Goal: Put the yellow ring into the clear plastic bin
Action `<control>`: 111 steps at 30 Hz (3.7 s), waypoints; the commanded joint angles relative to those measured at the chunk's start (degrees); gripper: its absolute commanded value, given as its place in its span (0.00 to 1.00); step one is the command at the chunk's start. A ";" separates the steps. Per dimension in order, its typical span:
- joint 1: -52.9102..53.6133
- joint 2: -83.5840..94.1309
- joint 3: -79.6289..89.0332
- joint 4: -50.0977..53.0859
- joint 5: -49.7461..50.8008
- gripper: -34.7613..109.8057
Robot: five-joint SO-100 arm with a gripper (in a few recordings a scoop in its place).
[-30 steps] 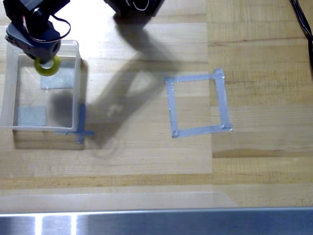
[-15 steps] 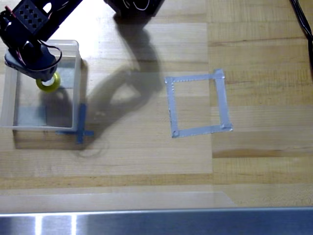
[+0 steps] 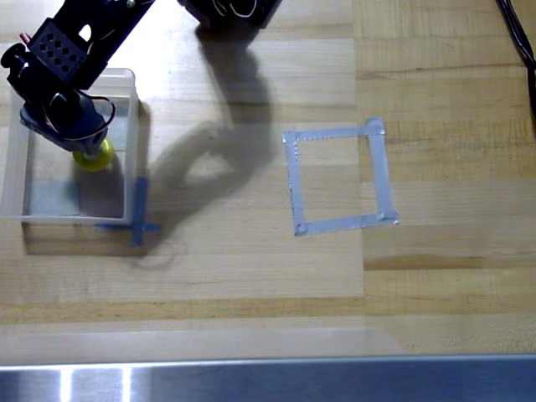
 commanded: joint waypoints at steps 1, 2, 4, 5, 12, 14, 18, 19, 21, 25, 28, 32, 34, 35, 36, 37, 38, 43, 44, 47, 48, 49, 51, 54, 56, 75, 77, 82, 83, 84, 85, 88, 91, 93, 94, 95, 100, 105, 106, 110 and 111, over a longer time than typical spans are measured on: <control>1.49 2.37 1.41 -2.72 0.97 0.24; 1.93 2.37 2.20 -3.78 0.97 0.24; 2.64 2.37 4.04 -5.54 0.97 0.24; 2.90 2.37 4.83 -6.42 0.97 0.24; 3.69 3.43 8.35 -10.72 0.79 0.24; 3.69 4.31 8.61 -11.43 0.44 0.27; 3.08 5.54 8.61 -12.48 0.53 0.34; 3.08 5.54 8.61 -12.48 0.79 0.35; 2.99 5.36 8.61 -12.04 0.97 0.38; 2.99 5.80 8.70 -11.78 0.62 0.39; 3.08 7.91 8.53 -11.78 0.44 0.39; 2.99 13.36 8.09 -10.20 0.53 0.39; 2.72 16.17 7.56 -8.09 0.53 0.39; 2.11 17.75 7.12 -7.03 0.70 0.39; 1.41 19.34 6.86 -5.71 0.88 0.39; 0.79 21.01 6.33 -4.13 1.05 0.39; 0.00 22.94 5.98 -2.37 1.05 0.39; -9.58 35.16 4.83 6.77 1.05 0.39; -12.30 37.27 5.01 8.35 1.05 0.39; -21.71 42.98 6.86 11.87 1.05 0.39; -25.05 44.56 7.91 12.39 1.05 0.39; -28.13 46.05 9.32 12.48 1.05 0.39; -33.40 47.99 13.01 12.13 1.14 0.39; -38.67 50.54 20.21 9.40 4.75 0.39; -40.17 52.82 26.10 6.86 9.05 0.39; -41.48 103.45 76.90 -6.42 17.49 0.39; -41.48 103.89 77.61 -6.33 17.49 0.39; -40.96 103.80 77.43 -6.42 17.49 0.34; -40.96 103.71 77.43 -6.33 17.40 0.32; -40.96 103.71 77.43 -6.33 17.40 0.30; -40.96 103.71 77.34 -6.33 17.40 0.28; -40.87 103.71 77.34 -6.33 17.40 0.24; -40.87 103.71 77.34 -6.33 17.40 0.24; -40.87 103.62 77.34 -6.15 17.40 0.25; -40.78 103.62 77.34 -5.71 17.40 0.25; -40.78 103.62 77.34 -4.83 17.40 0.25; -40.78 103.71 77.34 0.88 17.31 0.25; -40.78 104.15 77.34 1.67 17.31 0.25; -40.78 104.15 77.34 1.67 17.31 0.25; -40.78 104.15 77.34 1.67 17.31 0.25; -40.78 104.15 77.34 1.67 17.31 0.25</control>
